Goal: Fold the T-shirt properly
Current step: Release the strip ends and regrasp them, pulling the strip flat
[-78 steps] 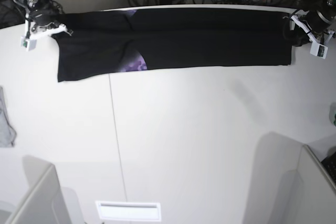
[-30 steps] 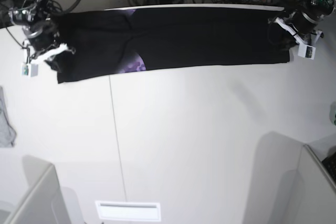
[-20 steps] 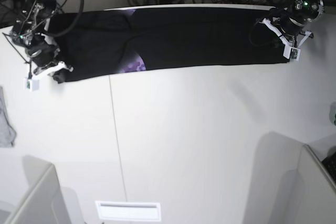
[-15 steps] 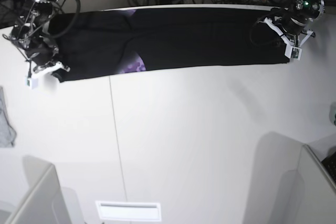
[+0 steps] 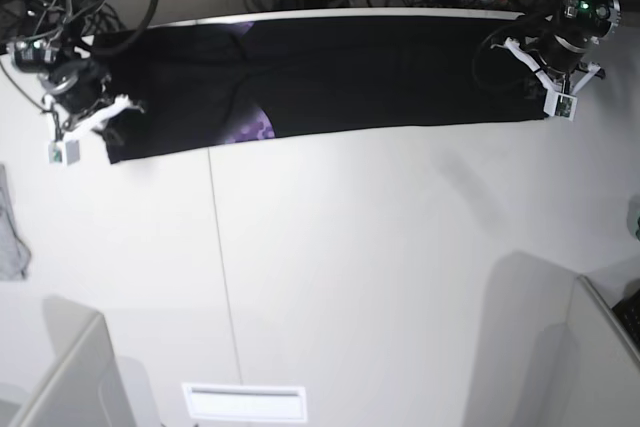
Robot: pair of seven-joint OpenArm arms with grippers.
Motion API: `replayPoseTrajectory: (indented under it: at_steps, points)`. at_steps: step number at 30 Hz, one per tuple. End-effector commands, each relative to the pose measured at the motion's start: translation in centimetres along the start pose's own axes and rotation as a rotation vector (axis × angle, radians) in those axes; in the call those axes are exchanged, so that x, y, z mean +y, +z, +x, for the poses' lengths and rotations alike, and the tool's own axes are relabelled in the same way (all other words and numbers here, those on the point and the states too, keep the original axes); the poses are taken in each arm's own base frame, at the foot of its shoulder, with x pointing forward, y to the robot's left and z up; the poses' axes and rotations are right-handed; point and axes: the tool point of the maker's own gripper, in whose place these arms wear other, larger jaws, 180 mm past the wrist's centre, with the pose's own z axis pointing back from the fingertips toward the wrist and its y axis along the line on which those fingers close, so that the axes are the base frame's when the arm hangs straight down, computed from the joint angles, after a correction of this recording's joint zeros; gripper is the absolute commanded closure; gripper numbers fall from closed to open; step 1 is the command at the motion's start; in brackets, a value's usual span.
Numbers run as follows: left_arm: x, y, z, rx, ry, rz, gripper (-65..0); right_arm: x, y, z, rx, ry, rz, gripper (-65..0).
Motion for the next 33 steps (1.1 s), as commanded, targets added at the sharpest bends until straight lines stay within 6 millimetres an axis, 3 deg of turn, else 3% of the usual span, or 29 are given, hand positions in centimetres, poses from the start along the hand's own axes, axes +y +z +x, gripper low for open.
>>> replayPoseTrajectory:
  at_steps: [1, 4, 8, 13, 18, 21, 26, 30, 33]
  points:
    - [0.2, 0.2, 0.7, -0.026, -0.014, -0.002, 0.0, -0.2, 0.4, 0.4, -0.018, 0.009, -0.007, 0.0]
    - [0.4, -0.3, -0.1, -0.004, 0.004, -0.008, 0.0, -0.2, 0.4, -2.9, 0.048, -0.036, -0.005, 0.0]
    - [-0.7, -1.7, -1.5, 0.037, 0.027, -0.057, 0.0, -1.0, -0.3, -5.3, 0.104, -0.063, -0.021, 0.0]
    - [-1.5, -3.2, -3.7, 0.120, 0.008, -0.092, 0.0, -1.3, -2.7, -7.7, 0.222, 0.035, -0.085, 0.0]
    - [-1.0, -4.9, -3.0, 0.143, -0.024, -0.068, 0.0, -1.8, -4.6, -7.2, 0.218, 0.045, -0.107, 0.0]
    - [-0.6, -6.1, -1.4, 0.117, -0.009, -0.067, 0.0, -2.2, -5.8, -6.9, 0.222, 0.026, -0.100, 0.0]
    - [-0.2, -8.0, 1.6, 0.066, 0.024, -0.075, 0.0, -3.6, -6.7, -3.7, 0.153, -0.061, -0.145, 0.0]
    - [0.7, -9.1, 4.3, 0.019, 0.080, -0.041, 0.0, -3.7, -7.6, -1.4, 0.112, -0.108, -0.158, 0.0]
    - [-0.4, -10.0, 5.9, 0.006, 0.052, -0.072, 0.0, -3.6, -8.1, -0.4, 0.095, -0.116, -0.152, 0.0]
